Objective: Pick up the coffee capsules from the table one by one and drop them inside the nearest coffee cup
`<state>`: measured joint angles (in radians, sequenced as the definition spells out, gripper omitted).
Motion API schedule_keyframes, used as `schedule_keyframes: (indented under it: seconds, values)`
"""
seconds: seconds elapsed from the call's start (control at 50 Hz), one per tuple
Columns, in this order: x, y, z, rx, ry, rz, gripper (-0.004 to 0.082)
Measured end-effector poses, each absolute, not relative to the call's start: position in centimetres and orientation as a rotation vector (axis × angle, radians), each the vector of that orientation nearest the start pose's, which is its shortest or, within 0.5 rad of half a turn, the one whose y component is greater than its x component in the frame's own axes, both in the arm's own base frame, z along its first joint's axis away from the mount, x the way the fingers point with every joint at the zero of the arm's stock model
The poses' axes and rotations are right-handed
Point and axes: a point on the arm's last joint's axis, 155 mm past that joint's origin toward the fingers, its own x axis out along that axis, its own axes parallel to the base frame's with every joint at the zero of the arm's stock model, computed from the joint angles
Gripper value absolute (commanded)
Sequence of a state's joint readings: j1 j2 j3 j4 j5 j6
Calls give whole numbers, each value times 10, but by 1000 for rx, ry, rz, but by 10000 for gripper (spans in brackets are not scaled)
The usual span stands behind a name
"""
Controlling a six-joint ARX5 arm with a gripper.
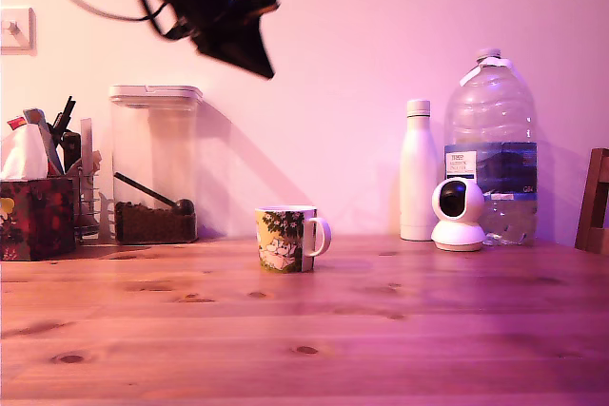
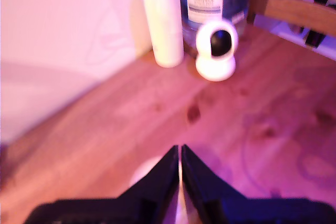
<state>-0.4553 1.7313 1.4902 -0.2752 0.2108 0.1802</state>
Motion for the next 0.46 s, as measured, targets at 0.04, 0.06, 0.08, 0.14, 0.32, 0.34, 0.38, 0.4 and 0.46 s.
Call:
schedule_keyframes:
  seconds: [0.04, 0.06, 0.08, 0.14, 0.32, 0.34, 0.38, 0.4, 0.46]
  values:
    - [455, -265, 240, 225, 457, -691, -24]
    - [452, -263, 239, 218, 454, -688, -24]
    - [449, -262, 238, 216, 453, -688, -24]
    - [443, -255, 241, 198, 432, -675, -24]
    - [423, -239, 252, 173, 368, -653, -24]
    - [422, -237, 253, 164, 364, -648, -24]
    - [419, -233, 253, 162, 355, -640, -24]
    - [417, -231, 253, 153, 354, -636, -24]
    - [413, -227, 251, 144, 348, -629, -24]
